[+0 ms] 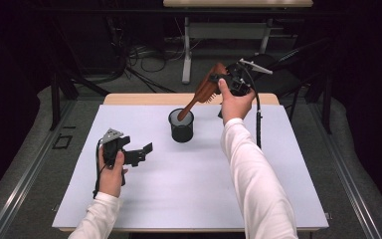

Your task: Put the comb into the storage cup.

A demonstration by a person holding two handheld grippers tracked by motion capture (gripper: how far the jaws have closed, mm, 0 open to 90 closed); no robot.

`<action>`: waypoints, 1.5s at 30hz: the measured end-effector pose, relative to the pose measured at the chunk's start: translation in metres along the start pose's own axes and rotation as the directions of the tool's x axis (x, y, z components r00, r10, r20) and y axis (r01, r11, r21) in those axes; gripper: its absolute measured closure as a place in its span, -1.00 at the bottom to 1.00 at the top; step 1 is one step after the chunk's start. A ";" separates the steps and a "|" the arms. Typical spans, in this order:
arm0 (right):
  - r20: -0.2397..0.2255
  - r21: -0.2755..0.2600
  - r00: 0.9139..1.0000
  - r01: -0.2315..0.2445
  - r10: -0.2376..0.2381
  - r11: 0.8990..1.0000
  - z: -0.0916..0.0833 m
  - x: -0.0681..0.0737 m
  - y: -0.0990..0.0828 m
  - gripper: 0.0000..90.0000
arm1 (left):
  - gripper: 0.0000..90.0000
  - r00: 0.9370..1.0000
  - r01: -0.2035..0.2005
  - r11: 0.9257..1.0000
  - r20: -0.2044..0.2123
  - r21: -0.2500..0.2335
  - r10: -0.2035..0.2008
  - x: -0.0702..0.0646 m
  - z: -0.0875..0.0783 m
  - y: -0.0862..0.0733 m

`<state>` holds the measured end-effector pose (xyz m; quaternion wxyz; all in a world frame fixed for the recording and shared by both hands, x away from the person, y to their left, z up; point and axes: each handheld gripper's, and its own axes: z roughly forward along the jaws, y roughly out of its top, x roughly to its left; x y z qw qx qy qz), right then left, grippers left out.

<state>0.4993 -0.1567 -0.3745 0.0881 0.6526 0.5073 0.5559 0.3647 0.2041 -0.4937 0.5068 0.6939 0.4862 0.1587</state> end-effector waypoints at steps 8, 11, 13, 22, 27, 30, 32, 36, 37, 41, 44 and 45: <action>0.013 -0.007 1.000 0.014 -0.014 1.000 0.006 -0.002 -0.008 0.09 | -0.99 1.000 -0.001 1.000 0.000 0.000 0.001 0.000 0.000 0.000; 0.017 -0.008 1.000 0.021 -0.021 1.000 0.009 -0.003 -0.011 0.10 | -0.99 1.000 -0.002 1.000 0.002 0.001 0.002 0.000 0.000 0.000; 0.016 -0.004 1.000 0.019 -0.018 1.000 0.011 -0.003 -0.012 0.10 | -0.99 1.000 -0.002 1.000 0.002 0.000 0.002 0.000 0.001 0.000; 0.021 0.006 1.000 0.022 -0.023 1.000 0.020 -0.005 -0.021 0.11 | -0.99 1.000 -0.001 1.000 0.002 0.004 0.001 0.000 0.002 0.000; 0.025 0.006 0.999 0.026 -0.026 1.000 0.024 -0.007 -0.025 0.11 | -0.99 1.000 -0.005 1.000 -0.001 0.009 0.005 0.001 0.003 0.000; 0.028 0.002 0.999 0.030 -0.030 1.000 0.025 -0.010 -0.027 0.11 | -0.99 1.000 -0.003 1.000 -0.002 0.011 0.003 0.001 0.003 -0.001; 0.029 0.002 0.999 0.030 -0.030 1.000 0.026 -0.011 -0.028 0.11 | -0.99 1.000 -0.001 1.000 -0.002 0.012 0.001 0.001 0.003 -0.001; 0.029 -0.001 0.999 0.030 -0.030 1.000 0.028 -0.013 -0.031 0.11 | -0.99 1.000 0.000 1.000 -0.001 0.011 0.000 0.001 0.003 -0.001; 0.030 0.003 0.999 0.032 -0.032 0.999 0.028 -0.014 -0.032 0.11 | -0.99 1.000 -0.001 1.000 -0.001 0.011 0.001 0.001 0.003 -0.001; 0.032 0.003 0.999 0.041 -0.041 0.999 0.030 -0.014 -0.035 0.11 | -0.99 1.000 -0.001 1.000 -0.001 0.014 0.001 0.001 0.004 -0.001; 0.027 0.002 0.999 0.035 -0.035 0.999 0.032 -0.015 -0.037 0.11 | -0.99 1.000 0.000 1.000 -0.001 0.014 0.000 0.001 0.004 -0.002; 0.028 0.005 0.999 0.034 -0.034 0.999 0.033 -0.015 -0.038 0.11 | -0.99 1.000 0.000 1.000 -0.001 0.014 0.000 0.002 0.004 -0.002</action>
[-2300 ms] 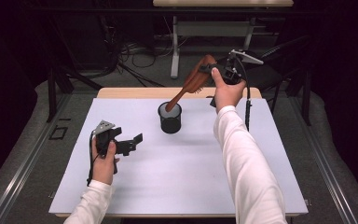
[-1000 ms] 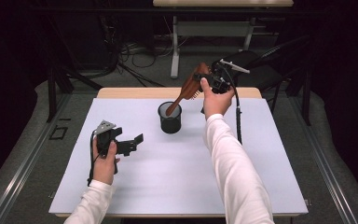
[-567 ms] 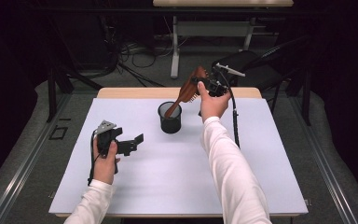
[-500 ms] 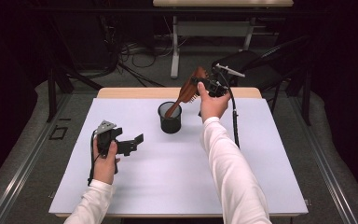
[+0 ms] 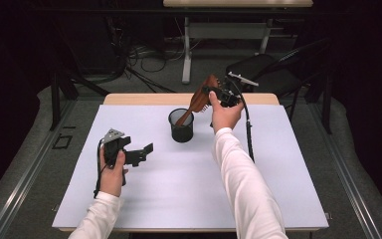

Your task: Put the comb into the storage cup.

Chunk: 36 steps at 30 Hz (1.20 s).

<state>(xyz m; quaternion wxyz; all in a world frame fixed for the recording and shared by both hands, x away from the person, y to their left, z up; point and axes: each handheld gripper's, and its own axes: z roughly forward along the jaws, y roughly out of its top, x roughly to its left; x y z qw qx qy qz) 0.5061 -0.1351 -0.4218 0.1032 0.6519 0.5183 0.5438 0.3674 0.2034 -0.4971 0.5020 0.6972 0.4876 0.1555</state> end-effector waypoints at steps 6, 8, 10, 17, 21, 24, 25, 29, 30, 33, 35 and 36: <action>0.000 0.008 1.000 0.010 -0.010 1.000 0.003 -0.001 -0.005 0.11 | -0.99 1.000 0.001 1.000 -0.001 0.002 -0.001 0.000 0.000 0.000; -0.001 0.009 1.000 0.011 -0.011 1.000 0.003 -0.001 -0.006 0.11 | -0.99 1.000 0.001 1.000 -0.002 0.003 -0.001 0.001 0.000 0.000; -0.006 0.000 1.000 0.019 -0.019 1.000 0.005 -0.001 -0.008 0.11 | -0.99 1.000 0.003 1.000 -0.001 0.002 -0.003 0.001 0.000 0.000; -0.006 0.009 0.999 0.050 -0.050 0.999 0.007 0.002 -0.014 0.11 | -0.99 1.000 0.007 1.000 0.001 0.001 -0.007 0.001 0.000 0.000; 0.001 0.015 0.998 0.058 -0.058 0.998 0.009 0.003 -0.017 0.11 | -0.99 1.000 0.008 1.000 0.002 0.001 -0.008 0.001 0.000 0.000; 0.000 0.016 0.998 0.061 -0.061 0.998 0.010 0.004 -0.019 0.11 | -0.99 1.000 0.008 1.000 0.002 0.001 -0.008 0.002 0.000 0.000; -0.001 0.017 0.998 0.057 -0.057 0.998 0.010 0.004 -0.020 0.11 | -0.99 1.000 0.009 1.000 0.002 0.000 -0.009 0.002 0.000 0.000; 0.000 0.020 0.998 0.061 -0.061 0.998 0.012 0.005 -0.022 0.10 | -0.99 1.000 0.010 1.000 0.000 -0.001 -0.010 0.002 0.000 0.000; 0.001 0.022 0.998 0.064 -0.064 0.998 0.012 0.005 -0.023 0.10 | -0.99 1.000 0.010 1.000 -0.002 -0.001 -0.010 0.002 0.000 0.000; 0.001 0.026 0.998 0.068 -0.068 0.997 0.013 0.005 -0.024 0.10 | -0.99 1.000 0.012 1.000 -0.002 -0.002 -0.012 0.002 0.000 0.000; 0.004 0.029 0.998 0.066 -0.067 0.997 0.014 0.004 -0.025 0.10 | -0.99 1.000 0.014 1.000 -0.001 -0.001 -0.014 0.002 0.000 0.000; 0.001 0.025 0.998 0.063 -0.063 0.998 0.014 0.004 -0.025 0.10 | -0.99 1.000 0.013 1.000 0.000 0.000 -0.013 0.002 0.000 0.000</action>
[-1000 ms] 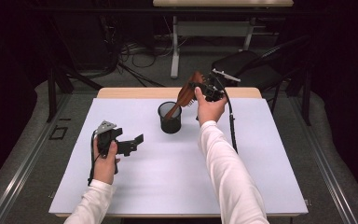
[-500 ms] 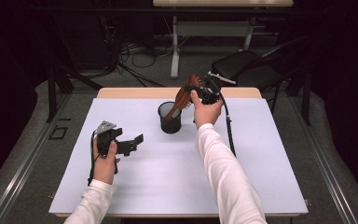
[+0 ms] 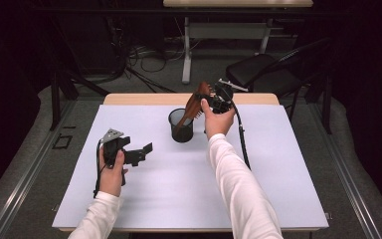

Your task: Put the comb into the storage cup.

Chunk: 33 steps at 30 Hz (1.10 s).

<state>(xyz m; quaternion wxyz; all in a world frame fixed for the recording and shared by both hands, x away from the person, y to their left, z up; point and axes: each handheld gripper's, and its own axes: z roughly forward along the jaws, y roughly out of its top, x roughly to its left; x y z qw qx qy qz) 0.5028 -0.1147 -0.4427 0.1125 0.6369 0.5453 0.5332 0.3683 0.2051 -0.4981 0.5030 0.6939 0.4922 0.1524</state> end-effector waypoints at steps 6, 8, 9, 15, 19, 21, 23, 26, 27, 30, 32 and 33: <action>-0.011 0.003 1.000 0.002 -0.002 1.000 0.000 -0.001 0.000 0.09 | -0.99 1.000 0.000 1.000 0.002 0.005 0.000 0.000 0.001 0.000; -0.012 0.004 1.000 0.005 -0.005 1.000 0.000 -0.001 0.000 0.08 | -0.99 1.000 0.001 1.000 0.004 0.004 -0.001 -0.001 0.001 -0.001; -0.014 0.004 1.000 0.006 -0.006 1.000 0.000 -0.001 0.000 0.08 | -0.99 1.000 0.001 1.000 0.004 0.004 -0.001 -0.001 0.001 -0.001; -0.033 0.011 0.999 0.020 -0.020 1.000 0.001 -0.003 0.000 0.06 | -0.99 1.000 0.000 1.000 0.004 0.008 0.000 -0.001 0.002 -0.001; -0.037 0.010 0.999 0.022 -0.022 1.000 0.000 -0.005 -0.001 0.05 | -0.99 1.000 -0.003 1.000 0.005 0.012 0.003 -0.001 0.003 -0.001; -0.040 0.008 0.999 0.026 -0.025 1.000 0.000 -0.005 -0.001 0.04 | -0.99 1.000 -0.003 1.000 0.004 0.013 0.003 -0.001 0.003 -0.002; -0.045 0.006 0.998 0.032 -0.032 0.999 0.000 -0.006 -0.001 0.04 | -0.99 1.000 -0.002 1.000 0.003 0.013 0.002 -0.001 0.003 -0.002; -0.048 0.006 0.998 0.035 -0.035 0.999 -0.001 -0.006 -0.001 0.03 | -0.99 1.000 -0.002 1.000 0.003 0.014 0.002 -0.001 0.003 -0.002; -0.048 0.006 0.998 0.037 -0.036 0.999 -0.001 -0.006 -0.002 0.03 | -0.99 1.000 -0.002 1.000 0.003 0.014 0.002 -0.001 0.003 -0.002; -0.049 0.008 0.998 0.040 -0.040 0.999 -0.002 -0.006 -0.002 0.02 | -0.99 1.000 -0.004 1.000 0.002 0.014 0.004 -0.002 0.003 -0.002; -0.051 0.009 0.998 0.040 -0.040 0.999 -0.002 -0.007 -0.002 0.02 | -0.99 1.000 -0.006 1.000 0.002 0.015 0.006 -0.002 0.003 -0.002; -0.052 0.009 0.998 0.042 -0.042 0.999 -0.002 -0.007 -0.002 0.02 | -0.99 1.000 -0.006 1.000 0.002 0.016 0.006 -0.002 0.004 -0.002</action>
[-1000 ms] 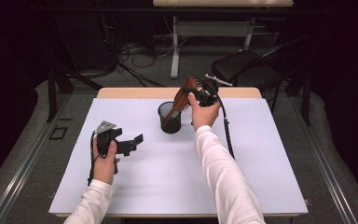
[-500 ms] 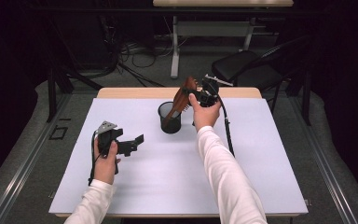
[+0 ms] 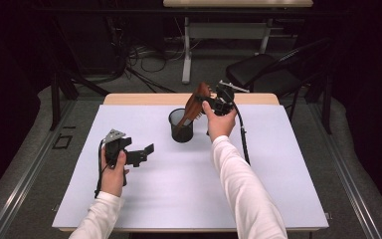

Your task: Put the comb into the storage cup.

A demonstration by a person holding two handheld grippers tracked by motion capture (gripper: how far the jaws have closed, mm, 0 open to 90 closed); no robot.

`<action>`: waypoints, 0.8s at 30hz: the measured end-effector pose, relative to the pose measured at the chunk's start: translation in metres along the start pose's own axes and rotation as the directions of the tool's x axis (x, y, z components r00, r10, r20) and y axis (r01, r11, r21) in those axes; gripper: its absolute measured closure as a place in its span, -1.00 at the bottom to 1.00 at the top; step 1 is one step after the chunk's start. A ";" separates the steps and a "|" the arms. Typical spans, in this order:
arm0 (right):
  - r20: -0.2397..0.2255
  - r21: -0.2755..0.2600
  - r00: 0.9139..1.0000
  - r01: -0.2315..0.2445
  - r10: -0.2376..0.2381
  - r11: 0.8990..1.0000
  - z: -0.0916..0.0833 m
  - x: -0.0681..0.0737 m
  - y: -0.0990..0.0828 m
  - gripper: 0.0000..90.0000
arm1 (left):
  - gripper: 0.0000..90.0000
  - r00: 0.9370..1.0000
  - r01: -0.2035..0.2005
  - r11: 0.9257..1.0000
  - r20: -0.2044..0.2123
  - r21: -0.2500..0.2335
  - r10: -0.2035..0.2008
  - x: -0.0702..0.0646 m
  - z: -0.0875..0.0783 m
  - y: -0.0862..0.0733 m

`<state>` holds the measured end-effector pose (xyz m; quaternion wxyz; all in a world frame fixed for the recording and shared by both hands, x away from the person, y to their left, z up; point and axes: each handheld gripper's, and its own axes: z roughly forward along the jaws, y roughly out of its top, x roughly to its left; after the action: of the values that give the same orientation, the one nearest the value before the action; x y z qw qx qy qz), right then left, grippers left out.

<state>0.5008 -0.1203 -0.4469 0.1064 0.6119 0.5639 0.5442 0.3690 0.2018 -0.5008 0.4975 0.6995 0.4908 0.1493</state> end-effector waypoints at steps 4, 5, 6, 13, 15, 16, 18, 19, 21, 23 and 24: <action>-0.005 -0.002 1.000 0.001 -0.001 1.000 0.000 -0.001 -0.001 0.00 | -0.99 1.000 -0.001 1.000 0.000 0.000 0.001 0.000 0.000 0.000; -0.006 -0.002 1.000 0.000 0.000 1.000 0.000 -0.001 -0.001 0.00 | -0.99 1.000 0.000 1.000 0.000 0.000 0.000 0.000 0.000 0.000; -0.008 -0.003 1.000 -0.002 0.002 1.000 0.000 -0.002 -0.001 0.00 | -0.99 1.000 0.000 1.000 0.000 0.000 0.000 0.000 0.000 0.000; -0.020 0.006 1.000 -0.009 0.009 1.000 0.000 -0.004 0.000 -0.01 | -0.99 1.000 0.000 1.000 0.000 0.001 0.000 0.000 0.000 0.000; -0.024 0.009 1.000 -0.013 0.014 1.000 -0.001 -0.004 0.000 -0.02 | -0.99 1.000 0.000 1.000 0.000 0.002 0.000 0.000 0.000 0.000; -0.025 0.013 1.000 -0.015 0.015 1.000 -0.001 -0.005 0.000 -0.02 | -0.99 1.000 -0.001 1.000 0.000 0.002 0.001 0.000 0.000 0.000; -0.026 0.016 1.000 -0.011 0.012 1.000 -0.001 -0.005 0.000 -0.03 | -0.99 1.000 -0.001 1.000 0.001 0.003 0.001 0.000 0.000 0.000; -0.027 0.017 1.000 -0.012 0.013 1.000 -0.001 -0.005 0.000 -0.04 | -0.99 1.000 -0.001 1.000 0.000 0.003 0.001 0.000 0.000 0.000; -0.033 0.022 0.999 -0.014 0.014 1.000 0.000 -0.006 0.000 -0.06 | -0.99 1.000 0.000 1.000 0.000 0.002 0.000 0.000 0.000 -0.001; -0.039 0.037 0.999 -0.024 0.026 0.999 0.000 -0.007 0.000 -0.07 | -0.99 1.000 0.000 1.000 0.000 0.002 0.000 0.000 0.000 -0.001; -0.044 0.045 0.999 -0.029 0.031 0.999 0.001 -0.007 -0.001 -0.08 | -0.99 1.000 0.000 1.000 0.000 0.003 0.000 0.000 0.000 -0.001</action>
<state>0.5026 -0.1258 -0.4518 0.0717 0.6102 0.5689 0.5467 0.3689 0.2015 -0.5015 0.4966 0.7001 0.4912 0.1487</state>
